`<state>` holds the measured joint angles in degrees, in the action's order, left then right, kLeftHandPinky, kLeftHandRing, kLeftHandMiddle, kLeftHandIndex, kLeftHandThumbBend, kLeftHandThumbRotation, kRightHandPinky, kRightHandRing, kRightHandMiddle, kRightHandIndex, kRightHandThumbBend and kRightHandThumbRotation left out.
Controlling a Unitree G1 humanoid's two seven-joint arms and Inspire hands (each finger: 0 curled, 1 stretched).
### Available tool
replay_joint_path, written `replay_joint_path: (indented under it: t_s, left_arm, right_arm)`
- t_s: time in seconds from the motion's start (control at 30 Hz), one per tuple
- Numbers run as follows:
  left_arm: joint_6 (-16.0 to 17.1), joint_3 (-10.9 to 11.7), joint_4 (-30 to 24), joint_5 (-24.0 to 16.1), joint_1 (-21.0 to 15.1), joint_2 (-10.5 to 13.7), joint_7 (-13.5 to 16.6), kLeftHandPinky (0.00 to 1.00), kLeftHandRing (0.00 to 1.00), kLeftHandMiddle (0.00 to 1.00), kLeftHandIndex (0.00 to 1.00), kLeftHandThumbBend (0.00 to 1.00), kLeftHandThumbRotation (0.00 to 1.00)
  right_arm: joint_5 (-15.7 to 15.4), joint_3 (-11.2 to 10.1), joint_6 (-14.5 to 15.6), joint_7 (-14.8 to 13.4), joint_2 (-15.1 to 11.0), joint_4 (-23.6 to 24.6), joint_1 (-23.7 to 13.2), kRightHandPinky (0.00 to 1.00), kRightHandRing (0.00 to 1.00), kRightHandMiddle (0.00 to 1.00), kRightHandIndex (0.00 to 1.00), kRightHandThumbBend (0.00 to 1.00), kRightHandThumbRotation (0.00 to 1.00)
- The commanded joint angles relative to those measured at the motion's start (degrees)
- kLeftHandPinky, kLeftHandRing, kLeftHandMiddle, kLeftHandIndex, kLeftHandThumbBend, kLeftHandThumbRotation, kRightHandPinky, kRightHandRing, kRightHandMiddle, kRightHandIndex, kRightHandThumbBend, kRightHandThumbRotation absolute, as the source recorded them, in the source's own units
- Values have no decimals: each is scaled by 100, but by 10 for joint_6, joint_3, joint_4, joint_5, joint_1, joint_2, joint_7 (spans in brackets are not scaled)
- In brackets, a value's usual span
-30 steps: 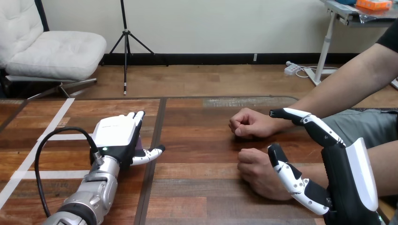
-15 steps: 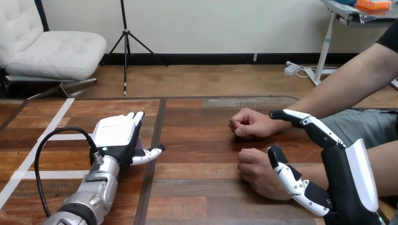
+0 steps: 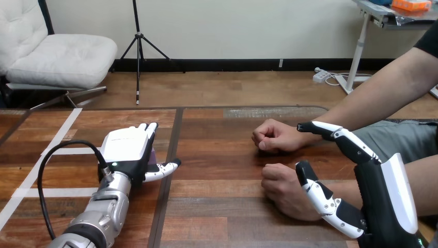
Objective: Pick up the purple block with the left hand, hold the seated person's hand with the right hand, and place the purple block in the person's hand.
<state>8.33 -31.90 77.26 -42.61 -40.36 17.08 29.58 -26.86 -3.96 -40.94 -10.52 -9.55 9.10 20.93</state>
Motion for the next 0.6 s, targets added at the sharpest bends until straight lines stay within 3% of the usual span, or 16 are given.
replay_joint_path:
  t_s: [0.0,0.13,0.17,0.43,0.57]
  left_arm:
    - [5,13,1,10,-17,-1,21,91,93,95,95,53,81]
    - [10,19,1,16,-15,-1,29,89,92,94,94,53,78]
    - [14,21,0,18,-14,-1,33,87,90,92,92,53,73]
    - [28,34,-1,33,-11,-2,50,80,85,87,88,51,58]
    - [42,45,-2,46,-8,-3,51,76,82,84,86,49,44]
  right_arm:
    - [7,-9,-3,1,-12,30,-18,76,77,76,72,36,47]
    - [7,-10,-4,1,-12,30,-18,76,76,76,72,36,47]
    - [7,-10,-4,1,-12,30,-18,76,76,76,72,36,47]
    - [12,-11,-4,5,-12,31,-16,76,77,76,72,36,47]
    - [14,-11,-5,7,-12,31,-15,77,77,76,72,36,47]
